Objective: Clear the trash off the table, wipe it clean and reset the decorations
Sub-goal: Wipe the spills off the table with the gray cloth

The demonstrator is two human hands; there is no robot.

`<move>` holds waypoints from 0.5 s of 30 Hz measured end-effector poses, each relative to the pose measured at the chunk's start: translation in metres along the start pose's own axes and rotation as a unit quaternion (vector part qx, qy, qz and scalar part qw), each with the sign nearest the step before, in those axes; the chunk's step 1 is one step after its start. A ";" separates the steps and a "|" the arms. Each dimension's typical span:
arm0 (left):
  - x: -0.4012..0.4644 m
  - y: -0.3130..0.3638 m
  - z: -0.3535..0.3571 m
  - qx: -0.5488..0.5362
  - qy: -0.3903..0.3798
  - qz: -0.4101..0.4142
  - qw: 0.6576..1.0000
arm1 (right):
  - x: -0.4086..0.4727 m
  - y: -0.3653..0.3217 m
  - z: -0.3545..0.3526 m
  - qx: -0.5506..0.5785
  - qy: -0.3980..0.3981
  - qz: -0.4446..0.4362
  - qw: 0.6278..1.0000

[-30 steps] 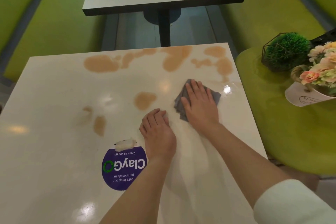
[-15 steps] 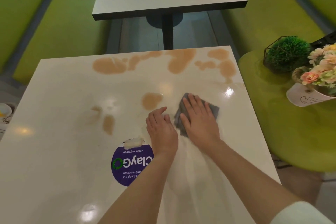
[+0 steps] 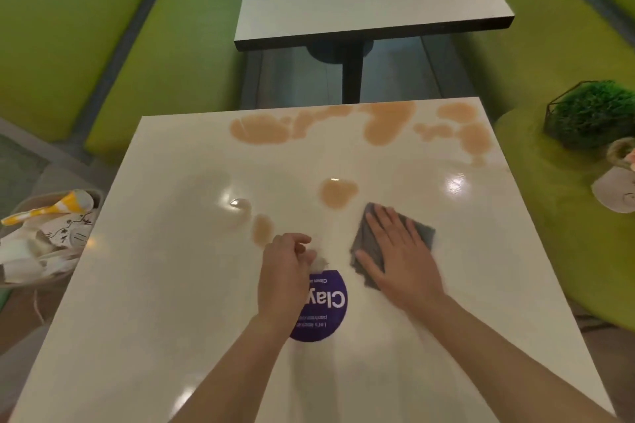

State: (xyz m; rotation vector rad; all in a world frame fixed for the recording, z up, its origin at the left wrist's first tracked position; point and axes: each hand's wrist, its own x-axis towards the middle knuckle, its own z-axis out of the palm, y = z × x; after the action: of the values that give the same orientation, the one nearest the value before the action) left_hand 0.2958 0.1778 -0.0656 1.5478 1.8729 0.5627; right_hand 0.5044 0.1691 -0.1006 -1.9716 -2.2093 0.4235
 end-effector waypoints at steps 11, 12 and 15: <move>0.015 0.016 -0.017 0.194 -0.066 -0.035 0.978 | 0.106 -0.040 0.000 0.031 0.006 0.035 0.999; 0.015 0.016 -0.017 0.189 -0.068 -0.041 0.979 | 0.097 -0.047 0.002 0.021 -0.009 -0.018 1.000; 0.017 0.015 -0.018 0.166 -0.065 -0.058 0.982 | 0.076 -0.038 0.004 -0.014 -0.040 -0.101 0.994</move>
State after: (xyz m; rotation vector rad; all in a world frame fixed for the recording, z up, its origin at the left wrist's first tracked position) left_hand 0.2924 0.1985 -0.0459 1.6224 2.0120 0.0945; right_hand 0.4579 0.2405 -0.0983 -1.7494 -2.4462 0.4511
